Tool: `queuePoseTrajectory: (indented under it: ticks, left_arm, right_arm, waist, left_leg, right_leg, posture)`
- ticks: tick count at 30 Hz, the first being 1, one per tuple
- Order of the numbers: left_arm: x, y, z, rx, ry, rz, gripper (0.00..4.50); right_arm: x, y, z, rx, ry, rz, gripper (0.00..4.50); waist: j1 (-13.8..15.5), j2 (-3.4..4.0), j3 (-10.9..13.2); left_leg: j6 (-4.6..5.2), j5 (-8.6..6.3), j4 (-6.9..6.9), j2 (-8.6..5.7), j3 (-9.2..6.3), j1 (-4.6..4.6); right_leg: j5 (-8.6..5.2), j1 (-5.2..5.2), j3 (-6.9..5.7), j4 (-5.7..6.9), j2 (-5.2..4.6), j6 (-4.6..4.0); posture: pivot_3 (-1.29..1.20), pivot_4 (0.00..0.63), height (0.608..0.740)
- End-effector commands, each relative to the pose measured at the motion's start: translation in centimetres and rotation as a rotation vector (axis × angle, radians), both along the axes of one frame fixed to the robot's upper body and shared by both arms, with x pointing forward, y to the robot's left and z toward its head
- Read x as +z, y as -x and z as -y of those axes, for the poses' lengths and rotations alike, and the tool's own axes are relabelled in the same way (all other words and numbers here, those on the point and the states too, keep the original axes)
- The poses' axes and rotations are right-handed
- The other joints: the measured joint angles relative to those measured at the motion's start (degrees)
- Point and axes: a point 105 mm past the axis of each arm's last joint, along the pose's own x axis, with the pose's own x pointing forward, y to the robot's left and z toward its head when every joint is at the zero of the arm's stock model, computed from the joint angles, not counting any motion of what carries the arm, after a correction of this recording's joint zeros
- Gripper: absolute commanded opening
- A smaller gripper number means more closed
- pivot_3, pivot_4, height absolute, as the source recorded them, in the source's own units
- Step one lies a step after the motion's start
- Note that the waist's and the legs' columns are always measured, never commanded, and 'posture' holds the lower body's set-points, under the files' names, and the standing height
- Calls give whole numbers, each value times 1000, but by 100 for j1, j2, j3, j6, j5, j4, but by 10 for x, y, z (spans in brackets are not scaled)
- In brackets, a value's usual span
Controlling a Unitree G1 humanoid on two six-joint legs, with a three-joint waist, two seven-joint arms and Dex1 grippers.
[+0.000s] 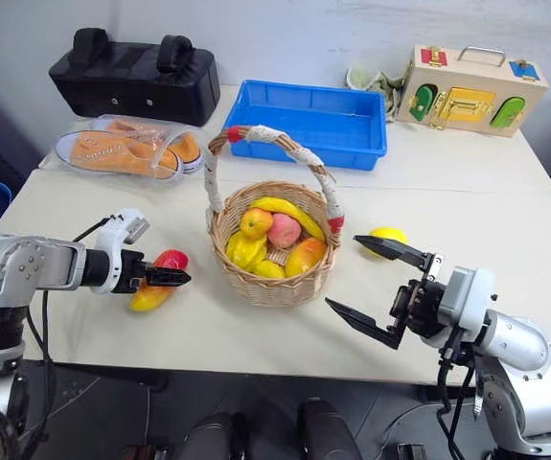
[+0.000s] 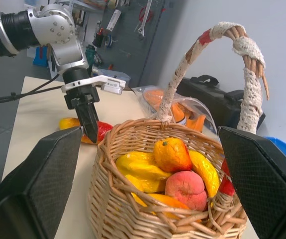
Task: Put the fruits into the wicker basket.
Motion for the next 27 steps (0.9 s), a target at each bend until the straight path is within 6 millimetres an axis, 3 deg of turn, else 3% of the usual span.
queuePoseTrajectory:
  ticks: [1,6,10,14,16,19,22,27]
  left_arm:
    - [-4,1,-4,-26,-36,24,3320]
    - [10,4,-20,-80,-56,118,2094]
    - [28,5,-31,-168,-29,285,1964]
    - [85,30,-30,-486,136,653,1960]
    - [109,37,-26,-552,190,767,1960]
    - [111,51,7,-818,147,778,1960]
    - [113,49,44,-967,124,841,1960]
    - [113,20,108,-1002,90,889,1960]
  right_arm:
    - [13,3,-5,11,2,52,4500]
    - [14,2,-5,5,-1,46,4500]
    - [16,2,-1,-12,-27,26,4500]
    - [14,6,8,-64,-21,10,4500]
    - [13,7,13,-91,-19,4,4500]
    - [16,5,22,-157,-46,14,4500]
    - [23,5,27,-202,-70,52,4500]
    - [21,4,35,-258,-73,50,4500]
  waist:
    - [-1,0,0]
    - [-17,0,1]
    - [-12,0,1]
    - [-11,-1,2]
    - [-4,-2,1]
    - [30,1,1]
    - [83,3,1]
    - [139,1,1]
  left_leg:
    - [0,0,0,0,0,0]
    - [0,-1,-10,1,2,-2]
    - [2,-2,-11,1,3,-8]
    - [5,-4,-13,1,4,-13]
    - [6,-6,-13,1,4,-16]
    - [22,-15,-12,-7,3,-9]
    - [33,-20,-12,-18,5,-9]
    - [40,-20,-1,-21,5,-17]
  right_leg:
    - [0,0,0,0,0,0]
    - [-1,-4,0,-6,0,-2]
    - [-2,-7,0,-12,-2,-3]
    - [-4,-8,-5,-19,-6,-7]
    - [-5,-9,-9,-22,-8,-9]
    - [-5,5,-10,-27,-16,-8]
    - [0,12,-9,-35,-25,0]
    - [9,11,0,-46,-16,16]
  posture:
    - [0,150,740]
    - [0,150,740]
    - [0,150,740]
    - [0,150,740]
    - [0,150,740]
    - [0,150,740]
    - [0,150,740]
    - [0,150,740]
